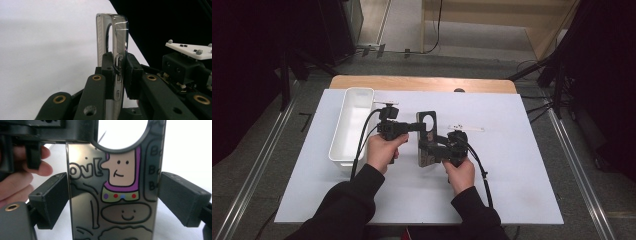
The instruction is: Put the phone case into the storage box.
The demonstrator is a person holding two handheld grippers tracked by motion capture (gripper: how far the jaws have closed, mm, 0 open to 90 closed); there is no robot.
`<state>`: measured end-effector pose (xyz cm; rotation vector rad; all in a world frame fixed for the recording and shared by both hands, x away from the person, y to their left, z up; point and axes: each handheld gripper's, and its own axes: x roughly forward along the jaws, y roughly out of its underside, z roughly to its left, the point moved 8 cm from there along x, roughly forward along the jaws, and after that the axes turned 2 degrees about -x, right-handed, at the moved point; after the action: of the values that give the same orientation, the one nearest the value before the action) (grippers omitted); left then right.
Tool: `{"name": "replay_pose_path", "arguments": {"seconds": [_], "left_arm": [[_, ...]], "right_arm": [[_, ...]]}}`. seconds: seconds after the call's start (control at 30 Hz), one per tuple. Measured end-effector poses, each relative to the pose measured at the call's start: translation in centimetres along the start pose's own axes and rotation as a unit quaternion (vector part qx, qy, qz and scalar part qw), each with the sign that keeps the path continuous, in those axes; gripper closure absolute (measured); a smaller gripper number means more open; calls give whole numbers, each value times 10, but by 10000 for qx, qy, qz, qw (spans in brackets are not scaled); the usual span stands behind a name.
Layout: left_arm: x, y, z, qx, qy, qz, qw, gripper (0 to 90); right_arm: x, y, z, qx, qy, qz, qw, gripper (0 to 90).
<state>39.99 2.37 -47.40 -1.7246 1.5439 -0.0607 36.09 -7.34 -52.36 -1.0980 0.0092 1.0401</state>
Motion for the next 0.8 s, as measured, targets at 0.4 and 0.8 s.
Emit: {"name": "replay_pose_path", "arguments": {"seconds": [0.4,0.8], "left_arm": [[-2,-1,-3,221,-48,7,9997,801],[-6,-1,-9,582,-14,79,9983,800]], "right_arm": [[-15,-2,-2,-378,-72,398,9985,90],[-39,-9,-11,-605,-127,474,9970,91]]}}
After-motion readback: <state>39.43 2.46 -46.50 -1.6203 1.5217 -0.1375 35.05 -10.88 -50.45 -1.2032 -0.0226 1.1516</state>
